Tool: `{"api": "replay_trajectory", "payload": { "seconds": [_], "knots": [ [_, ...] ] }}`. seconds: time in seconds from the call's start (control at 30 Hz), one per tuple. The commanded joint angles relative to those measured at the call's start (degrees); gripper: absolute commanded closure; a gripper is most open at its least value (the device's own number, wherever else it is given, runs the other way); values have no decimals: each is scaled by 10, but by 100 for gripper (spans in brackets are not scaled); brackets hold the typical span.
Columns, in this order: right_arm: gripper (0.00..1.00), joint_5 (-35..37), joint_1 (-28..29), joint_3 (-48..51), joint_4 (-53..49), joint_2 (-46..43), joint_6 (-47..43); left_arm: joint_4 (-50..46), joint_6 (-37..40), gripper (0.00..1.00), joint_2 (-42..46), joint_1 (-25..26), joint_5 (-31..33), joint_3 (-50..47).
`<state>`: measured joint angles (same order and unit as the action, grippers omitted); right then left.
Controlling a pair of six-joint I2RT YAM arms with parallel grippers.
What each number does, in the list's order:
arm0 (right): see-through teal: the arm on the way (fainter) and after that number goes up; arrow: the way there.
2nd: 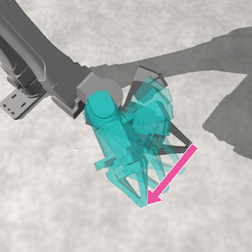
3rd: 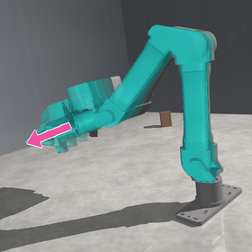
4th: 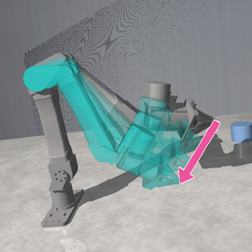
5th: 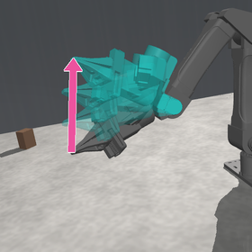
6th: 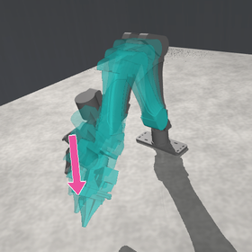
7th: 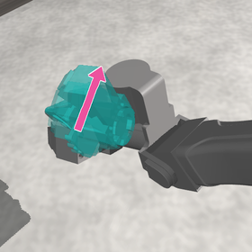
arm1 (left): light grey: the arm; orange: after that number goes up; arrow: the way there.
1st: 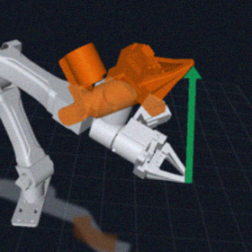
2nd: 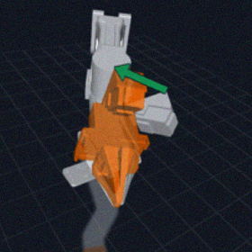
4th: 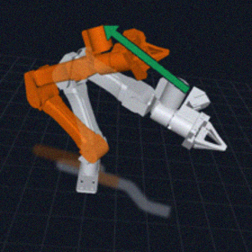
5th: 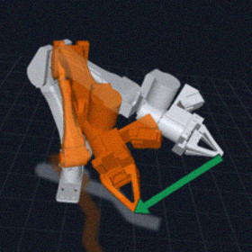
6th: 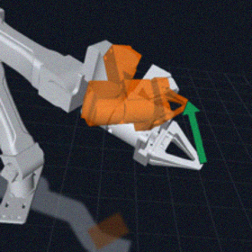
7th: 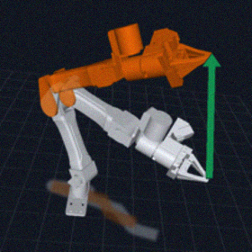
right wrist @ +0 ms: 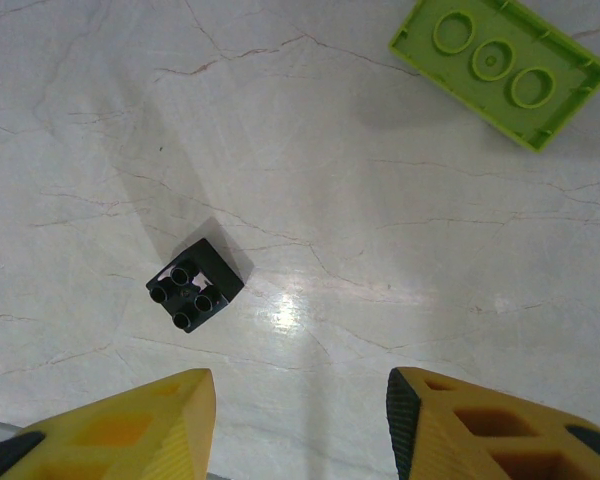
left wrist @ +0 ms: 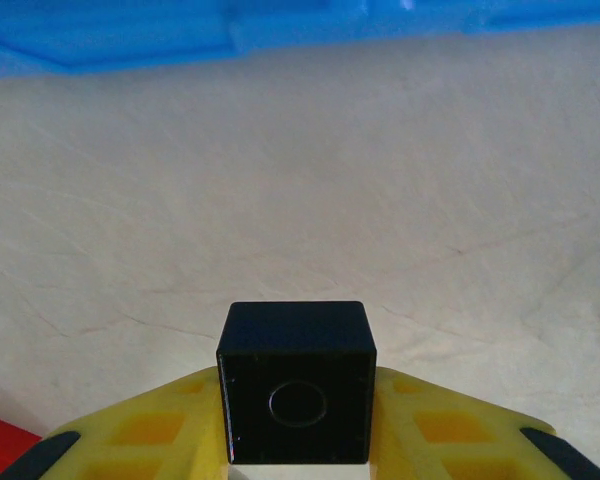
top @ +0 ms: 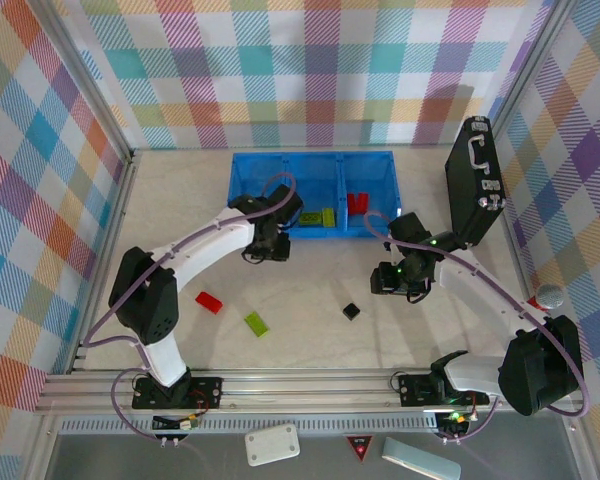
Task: Sort the legos into containers by color
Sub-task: Place the lego in the container.
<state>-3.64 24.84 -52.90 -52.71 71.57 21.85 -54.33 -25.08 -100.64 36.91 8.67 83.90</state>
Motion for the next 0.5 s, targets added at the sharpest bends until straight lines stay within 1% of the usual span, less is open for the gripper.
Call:
{"api": "replay_trajectory", "payload": {
  "seconds": [0.0,0.3,0.47],
  "knots": [
    [49,4,6,8,-7,-10,1,-30,37,64,9,-25,10,36],
    [50,9,6,8,-7,-9,2,-46,90,64,-60,-84,24,132],
    [50,10,6,8,-9,-11,3,-42,107,63,-101,-111,-7,184]
  ]
}}
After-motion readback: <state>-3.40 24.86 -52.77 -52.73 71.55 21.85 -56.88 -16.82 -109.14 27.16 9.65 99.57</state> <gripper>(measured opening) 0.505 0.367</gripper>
